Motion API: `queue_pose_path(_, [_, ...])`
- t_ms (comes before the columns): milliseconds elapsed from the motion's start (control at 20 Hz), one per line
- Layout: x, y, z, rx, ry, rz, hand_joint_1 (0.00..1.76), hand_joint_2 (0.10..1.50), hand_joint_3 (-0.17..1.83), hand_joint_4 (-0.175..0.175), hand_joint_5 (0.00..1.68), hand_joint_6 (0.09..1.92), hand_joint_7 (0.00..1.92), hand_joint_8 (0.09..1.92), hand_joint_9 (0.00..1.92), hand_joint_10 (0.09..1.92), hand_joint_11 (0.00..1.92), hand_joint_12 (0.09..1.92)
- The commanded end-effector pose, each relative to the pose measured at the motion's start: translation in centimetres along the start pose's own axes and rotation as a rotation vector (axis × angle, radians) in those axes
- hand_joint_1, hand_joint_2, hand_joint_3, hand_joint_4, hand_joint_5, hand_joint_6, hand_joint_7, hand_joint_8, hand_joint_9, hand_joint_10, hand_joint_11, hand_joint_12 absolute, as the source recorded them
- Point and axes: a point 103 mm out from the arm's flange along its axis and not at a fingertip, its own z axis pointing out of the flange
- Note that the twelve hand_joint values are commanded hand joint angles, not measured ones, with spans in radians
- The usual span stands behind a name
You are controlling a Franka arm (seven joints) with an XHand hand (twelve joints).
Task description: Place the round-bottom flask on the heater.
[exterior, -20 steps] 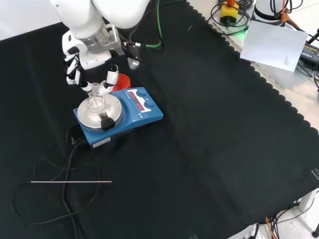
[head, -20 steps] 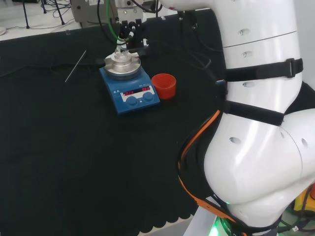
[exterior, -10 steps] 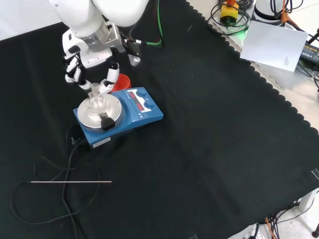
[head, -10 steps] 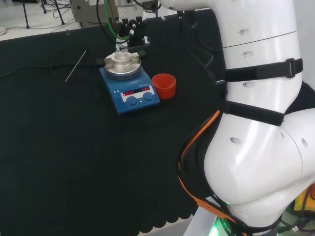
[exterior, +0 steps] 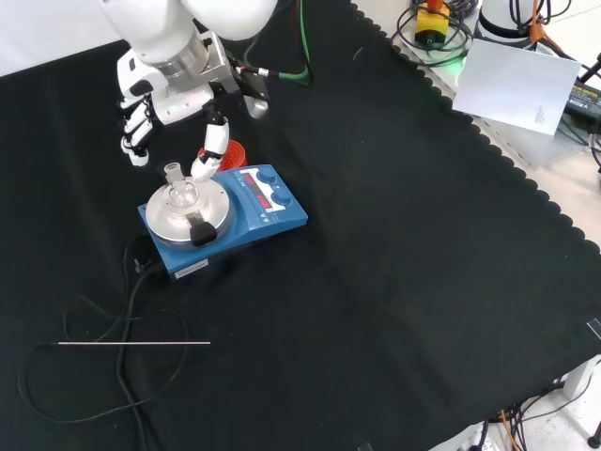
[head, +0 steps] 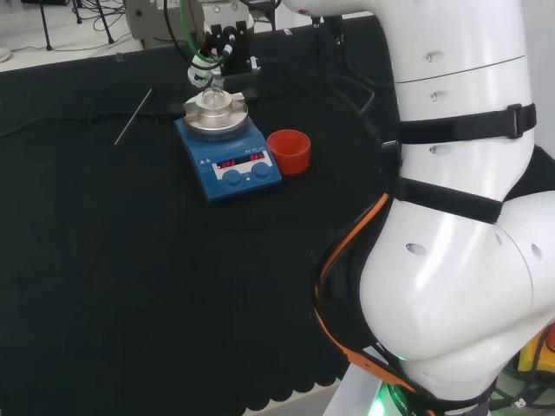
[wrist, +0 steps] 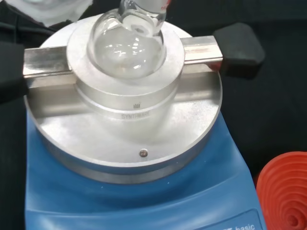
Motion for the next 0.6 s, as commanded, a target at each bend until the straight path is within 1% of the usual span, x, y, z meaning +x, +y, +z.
queue_pose_path(50, [0.0,-0.9,-0.9,-0.001,0.023,-0.013,0.62,0.63,0.37,-0.015,0.36,0.3,0.23,0.65,0.43,0.69,0.04,1.4])
queue_pose_path(150, [-0.3,-1.1,-1.3,-0.006,0.024,-0.014,0.61,0.64,0.35,-0.013,0.34,0.23,0.22,0.65,0.43,0.7,0.03,1.4])
queue_pose_path(250, [-0.4,-1.6,-1.7,-0.011,0.025,-0.016,0.61,0.64,0.34,-0.012,0.33,0.21,0.22,0.65,0.42,0.7,0.03,1.4])
queue_pose_path(450, [-0.6,-3.3,-2.7,-0.018,0.048,-0.015,0.6,0.65,0.31,-0.01,0.35,0.13,0.21,0.65,0.42,0.7,0.02,1.41])
queue_pose_path(600, [-1.3,-4.3,-3.4,-0.025,0.05,-0.017,0.6,0.66,0.31,-0.009,0.36,0.11,0.21,0.65,0.42,0.7,0.02,1.41])
